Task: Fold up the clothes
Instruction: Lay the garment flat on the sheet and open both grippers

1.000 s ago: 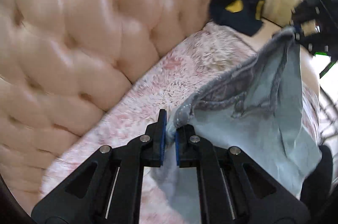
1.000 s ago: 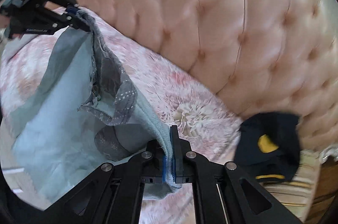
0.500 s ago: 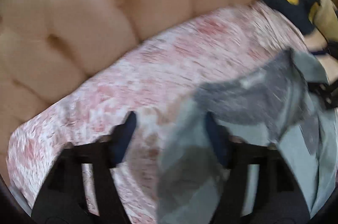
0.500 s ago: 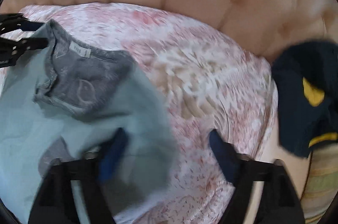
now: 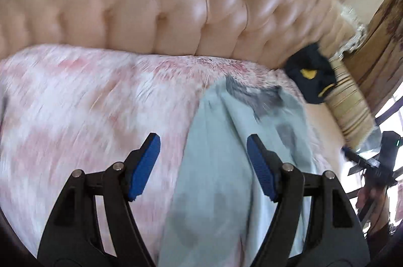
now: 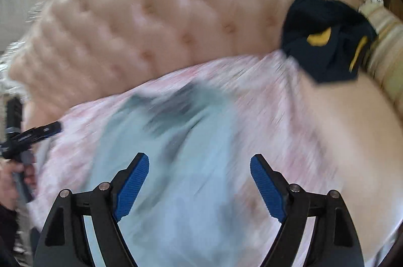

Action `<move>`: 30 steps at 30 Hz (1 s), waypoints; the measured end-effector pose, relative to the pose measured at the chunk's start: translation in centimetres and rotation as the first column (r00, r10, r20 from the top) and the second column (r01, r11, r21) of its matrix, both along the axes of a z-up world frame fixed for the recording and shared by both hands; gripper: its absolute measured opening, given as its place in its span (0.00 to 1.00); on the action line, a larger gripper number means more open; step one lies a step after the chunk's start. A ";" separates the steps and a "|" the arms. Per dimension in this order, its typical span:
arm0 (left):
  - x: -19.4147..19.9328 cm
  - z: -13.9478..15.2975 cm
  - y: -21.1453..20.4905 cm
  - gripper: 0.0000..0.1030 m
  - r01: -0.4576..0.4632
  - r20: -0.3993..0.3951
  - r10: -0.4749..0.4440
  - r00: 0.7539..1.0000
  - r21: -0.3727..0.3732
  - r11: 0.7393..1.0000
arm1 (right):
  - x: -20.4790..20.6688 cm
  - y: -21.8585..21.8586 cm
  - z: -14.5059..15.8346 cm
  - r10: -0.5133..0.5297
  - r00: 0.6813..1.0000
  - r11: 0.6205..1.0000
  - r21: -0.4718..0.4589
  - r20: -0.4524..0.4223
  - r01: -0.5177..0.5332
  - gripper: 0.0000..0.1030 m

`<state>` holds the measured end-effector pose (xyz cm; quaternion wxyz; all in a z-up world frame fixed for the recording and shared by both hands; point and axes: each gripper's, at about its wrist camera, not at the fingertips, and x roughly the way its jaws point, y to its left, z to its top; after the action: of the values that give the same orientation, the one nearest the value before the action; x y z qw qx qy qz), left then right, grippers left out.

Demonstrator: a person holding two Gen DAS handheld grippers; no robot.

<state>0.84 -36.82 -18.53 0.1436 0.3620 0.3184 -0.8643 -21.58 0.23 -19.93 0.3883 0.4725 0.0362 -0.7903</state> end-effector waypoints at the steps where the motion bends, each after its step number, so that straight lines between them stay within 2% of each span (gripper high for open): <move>1: 2.6 0.0 0.9 0.72 -0.007 -0.015 0.007 1.000 0.014 1.000 | 2.9 0.4 0.3 0.007 1.000 0.999 -0.034 0.016 -0.007 0.81; 3: 7.4 -0.8 2.5 0.72 -0.034 -0.025 0.036 0.999 0.078 0.996 | 8.8 1.1 0.4 0.029 0.996 0.992 -0.121 0.084 -0.018 0.81; 5: 11.3 -2.2 3.8 0.70 -0.050 -0.037 0.058 0.998 0.181 0.982 | 13.2 1.8 -0.6 0.053 0.982 0.977 -0.210 0.183 -0.014 0.81; 8: 15.6 -5.4 4.9 0.55 -0.090 -0.029 0.106 0.994 0.339 0.937 | 18.0 2.6 -2.5 0.081 0.948 0.954 -0.300 0.309 0.016 0.81; 9: 16.8 -6.5 5.1 0.46 -0.111 -0.023 0.131 0.991 0.399 0.910 | 18.9 2.6 -2.7 0.089 0.944 0.959 -0.284 0.318 0.006 0.81; 11: 18.6 -8.3 5.6 0.39 -0.145 -0.025 0.186 0.982 0.528 0.837 | 20.4 2.5 -3.1 0.102 0.938 0.967 -0.253 0.333 -0.016 0.81; 13: 19.5 -9.8 6.6 0.39 -0.170 -0.007 0.222 0.975 0.618 0.768 | 21.2 2.7 -2.3 0.102 0.945 0.971 -0.236 0.310 -0.027 0.81; 16: 20.2 -12.2 8.2 0.39 -0.269 0.110 0.278 0.954 0.725 0.634 | 21.7 2.8 -0.8 0.102 0.955 0.972 -0.234 0.278 -0.036 0.81; 17: 20.2 -12.7 8.7 0.39 -0.295 0.139 0.292 0.946 0.740 0.604 | 21.8 2.8 -0.4 0.101 0.958 0.972 -0.232 0.270 -0.037 0.81; 20: 19.2 -13.0 10.0 0.39 -0.327 0.182 0.289 0.940 0.726 0.606 | 21.8 3.5 -0.2 0.099 0.959 0.971 -0.236 0.266 -0.035 0.81; 22: 18.5 -13.2 10.7 0.39 -0.352 0.220 0.280 0.934 0.699 0.622 | 21.9 4.3 -0.3 0.096 0.958 0.971 -0.239 0.270 -0.029 0.81; 26: 17.5 -13.5 11.1 0.39 -0.369 0.210 0.313 0.926 0.676 0.638 | 21.6 5.1 -1.3 0.072 0.955 0.975 -0.223 0.287 -0.006 0.81; 28: 16.9 -13.5 11.3 0.39 -0.369 0.185 0.338 0.923 0.682 0.631 | 21.3 5.3 -1.6 0.062 0.954 0.976 -0.219 0.292 0.004 0.81; 29: 16.3 -13.3 11.3 0.25 -0.367 0.188 0.329 0.926 0.656 0.660 | 21.2 5.4 -1.7 0.058 0.955 0.977 -0.212 0.292 0.006 0.81; 30: 15.8 -12.9 11.1 0.02 -0.362 0.191 0.315 0.930 0.625 0.692 | 21.1 5.5 -1.9 0.054 0.955 0.978 -0.206 0.292 0.008 0.81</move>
<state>16.62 -25.68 -31.45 0.1765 0.3533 0.6540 -0.6451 -0.49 5.72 -21.81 0.4453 0.5425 -0.0985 -0.7054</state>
